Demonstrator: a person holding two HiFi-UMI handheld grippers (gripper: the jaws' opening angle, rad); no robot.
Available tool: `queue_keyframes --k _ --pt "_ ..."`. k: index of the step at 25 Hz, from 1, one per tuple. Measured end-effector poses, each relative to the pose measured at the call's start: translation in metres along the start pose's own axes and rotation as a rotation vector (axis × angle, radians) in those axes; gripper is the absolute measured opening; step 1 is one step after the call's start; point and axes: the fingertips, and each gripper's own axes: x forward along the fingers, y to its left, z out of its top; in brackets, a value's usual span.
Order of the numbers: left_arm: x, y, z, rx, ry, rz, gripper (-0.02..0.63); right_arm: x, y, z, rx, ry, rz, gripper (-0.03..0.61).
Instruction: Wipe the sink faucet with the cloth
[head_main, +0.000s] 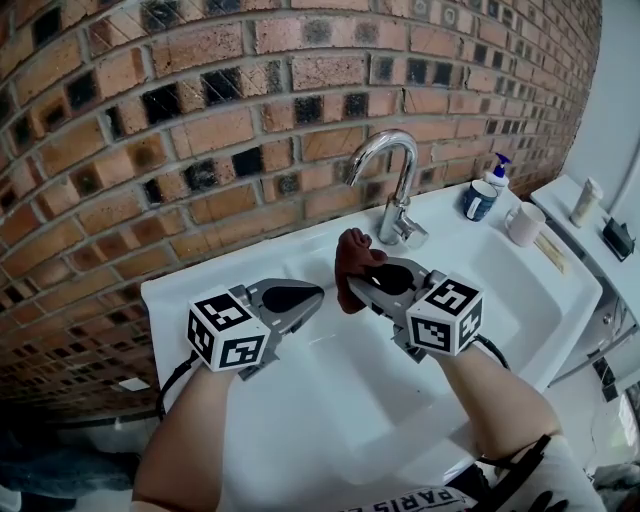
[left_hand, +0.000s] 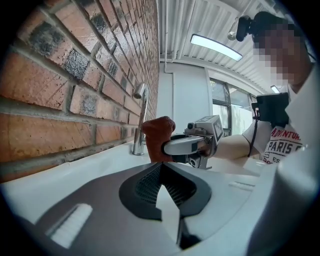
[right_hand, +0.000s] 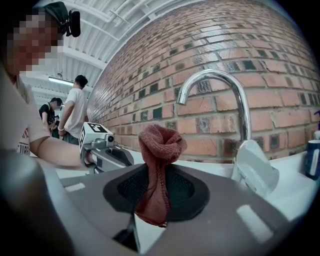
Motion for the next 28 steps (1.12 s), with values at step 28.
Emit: queue_keyframes --k 28 --pt "0.001 0.000 -0.001 -0.003 0.007 -0.004 0.006 0.006 0.005 -0.013 -0.027 0.061 0.028 0.091"
